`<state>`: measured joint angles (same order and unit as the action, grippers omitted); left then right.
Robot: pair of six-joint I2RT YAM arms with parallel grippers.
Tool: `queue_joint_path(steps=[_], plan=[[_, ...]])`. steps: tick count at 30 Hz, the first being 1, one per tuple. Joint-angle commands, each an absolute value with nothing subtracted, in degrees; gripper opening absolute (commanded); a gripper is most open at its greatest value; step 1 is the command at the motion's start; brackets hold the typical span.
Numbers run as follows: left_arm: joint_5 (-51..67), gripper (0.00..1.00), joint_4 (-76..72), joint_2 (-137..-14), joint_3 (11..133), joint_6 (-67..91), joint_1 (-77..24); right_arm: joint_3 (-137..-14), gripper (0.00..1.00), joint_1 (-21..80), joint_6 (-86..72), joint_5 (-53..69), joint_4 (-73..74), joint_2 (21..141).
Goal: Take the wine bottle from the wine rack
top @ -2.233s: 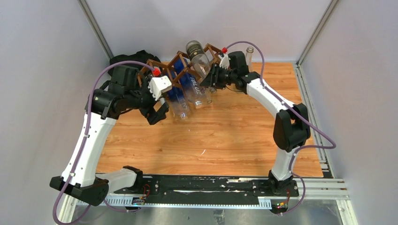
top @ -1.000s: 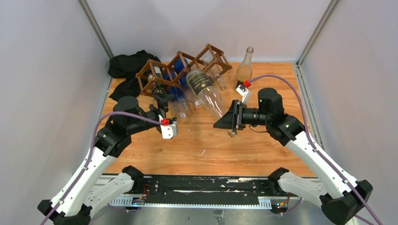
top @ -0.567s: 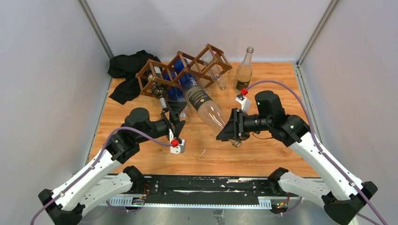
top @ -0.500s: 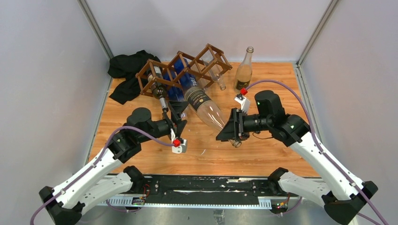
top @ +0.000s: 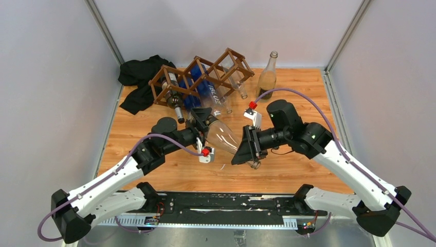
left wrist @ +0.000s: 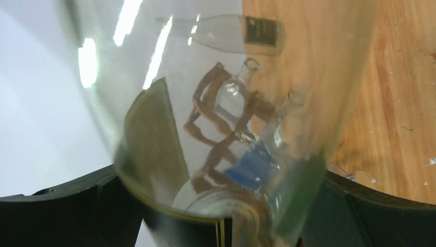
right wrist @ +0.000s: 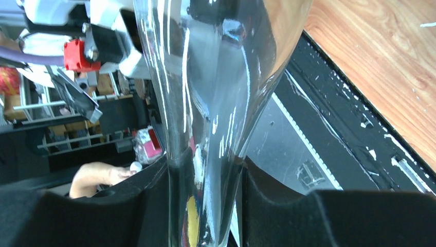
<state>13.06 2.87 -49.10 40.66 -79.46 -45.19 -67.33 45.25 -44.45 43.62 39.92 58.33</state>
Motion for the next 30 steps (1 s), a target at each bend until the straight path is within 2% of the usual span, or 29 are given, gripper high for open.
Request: queue_joint_path(steps=[1, 6, 9, 11, 12, 13, 14, 15, 16, 17, 24, 30], plan=[[10.59, 1.00, 3.29, -50.54, 40.69, -79.19, -45.70, -73.43, 0.00, 48.62, -38.14, 47.95, 34.44, 57.01], [11.22, 1.00, 5.01, -51.55, 41.92, -79.19, -45.70, -73.93, 0.00, 49.86, -37.02, 48.04, 35.83, 56.99], [12.00, 0.84, 5.31, -51.35, 42.78, -79.18, -45.70, -74.01, 0.00, 50.01, -35.62, 46.96, 37.77, 57.12], [12.04, 0.64, 3.10, -50.72, 42.53, -78.95, -45.70, -75.01, 0.18, 50.01, -33.89, 44.35, 40.43, 57.08], [11.85, 0.51, 1.43, -50.37, 42.13, -78.93, -45.70, -75.92, 0.42, 50.01, -32.87, 41.99, 41.95, 56.94], [11.66, 0.35, 0.42, -49.97, 41.80, -79.46, -45.70, -76.52, 0.58, 50.01, -31.99, 40.01, 43.24, 56.57], [11.41, 0.20, -1.96, -49.61, 41.54, -79.76, -45.70, -76.90, 0.67, 50.01, -31.16, 38.63, 44.07, 56.11], [10.91, 0.10, -4.08, -49.12, 40.76, -80.00, -45.70, -77.33, 0.80, 50.01, -30.67, 36.11, 44.66, 55.42], [10.56, 0.03, -6.28, -48.76, 40.15, -80.78, -45.70, -77.45, 0.85, 50.01, -30.30, 34.42, 44.98, 54.84], [10.22, 0.00, -8.53, -48.33, 39.29, -81.56, -45.70, -77.35, 0.87, 50.01, -30.13, 32.90, 45.09, 54.16], [9.39, 0.00, -20.27, -45.03, 35.84, -83.55, -45.70, -77.93, 0.92, 50.03, -29.12, 23.18, 46.44, 51.14], [4.50, 0.00, -20.57, -42.34, 37.21, -67.97, -45.70, -84.74, 0.94, 50.01, -26.84, 14.23, 44.69, 49.63]])
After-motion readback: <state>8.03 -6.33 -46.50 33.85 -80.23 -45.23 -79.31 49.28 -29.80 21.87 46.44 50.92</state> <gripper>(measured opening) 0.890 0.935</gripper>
